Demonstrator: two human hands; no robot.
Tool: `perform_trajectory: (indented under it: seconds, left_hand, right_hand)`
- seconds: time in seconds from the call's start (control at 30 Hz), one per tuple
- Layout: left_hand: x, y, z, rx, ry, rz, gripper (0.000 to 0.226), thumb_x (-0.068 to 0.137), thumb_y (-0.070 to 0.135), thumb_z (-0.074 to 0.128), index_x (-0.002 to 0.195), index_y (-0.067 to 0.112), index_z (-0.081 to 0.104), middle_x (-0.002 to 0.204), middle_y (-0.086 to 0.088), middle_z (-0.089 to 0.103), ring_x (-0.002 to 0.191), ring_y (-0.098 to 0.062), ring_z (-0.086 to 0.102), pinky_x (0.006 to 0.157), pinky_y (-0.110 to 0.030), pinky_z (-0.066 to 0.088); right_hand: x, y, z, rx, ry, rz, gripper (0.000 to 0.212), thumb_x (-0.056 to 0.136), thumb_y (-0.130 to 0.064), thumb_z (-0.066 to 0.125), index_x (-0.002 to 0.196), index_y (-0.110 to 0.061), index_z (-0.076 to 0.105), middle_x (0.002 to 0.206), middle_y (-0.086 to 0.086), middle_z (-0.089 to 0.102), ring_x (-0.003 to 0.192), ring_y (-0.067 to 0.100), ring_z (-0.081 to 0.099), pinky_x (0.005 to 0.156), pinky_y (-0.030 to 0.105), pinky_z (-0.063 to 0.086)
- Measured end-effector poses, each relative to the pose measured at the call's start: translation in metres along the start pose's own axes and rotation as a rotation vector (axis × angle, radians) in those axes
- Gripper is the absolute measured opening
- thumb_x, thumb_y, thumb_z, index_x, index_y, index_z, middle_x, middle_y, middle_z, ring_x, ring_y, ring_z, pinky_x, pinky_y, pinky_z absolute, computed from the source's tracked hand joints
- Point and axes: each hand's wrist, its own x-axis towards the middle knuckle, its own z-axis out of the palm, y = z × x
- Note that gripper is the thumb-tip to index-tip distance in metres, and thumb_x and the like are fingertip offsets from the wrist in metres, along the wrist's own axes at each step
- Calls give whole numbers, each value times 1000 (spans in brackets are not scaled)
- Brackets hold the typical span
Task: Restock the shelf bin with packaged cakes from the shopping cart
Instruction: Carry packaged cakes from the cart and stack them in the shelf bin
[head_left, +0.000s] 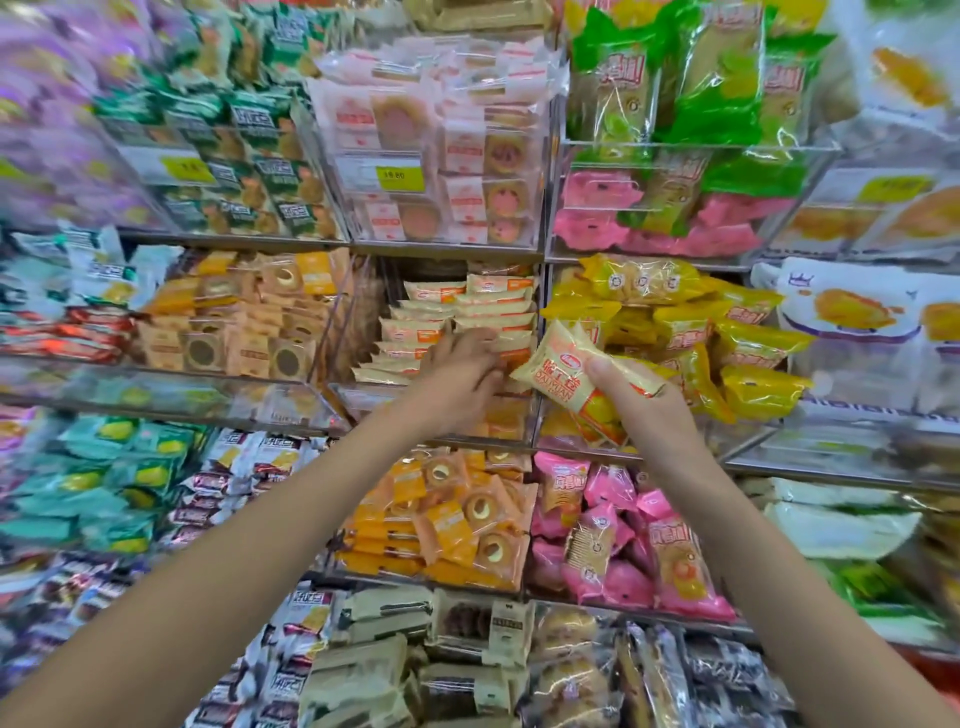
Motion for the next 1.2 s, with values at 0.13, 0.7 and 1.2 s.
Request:
perform_trajectory:
  seconds: [0.13,0.7,1.2]
  left_hand:
    - [-23,28,-40,-878,38,-85,36,96,51,34,118,28,53,114,17,53,103,8,50,90,-22,44]
    - [-54,25,-54,-869,-111,-22,49,66,84,47,94,44,57,86,31,67,82,10,63,62,-6,46]
    - [-55,22,-40,-898,-56,113,31,74,73,44,94,50,51,81,8,56,69,-7,50,63,-24,42]
  right_hand:
    - [-3,-5,7,-45,-86,2,24,85,-46,61,99,-26,63,78,-10,73,66,5,69,49,14,49]
    - [-6,-46,4,55,-633,285,71,70,-68,49,124,-20,52,111,7,70,100,22,68,79,34,58]
    - [-24,-29,30,-116,-293,85,48,73,-48,74,111,-34,47,106,-2,67,90,8,67,68,20,54]
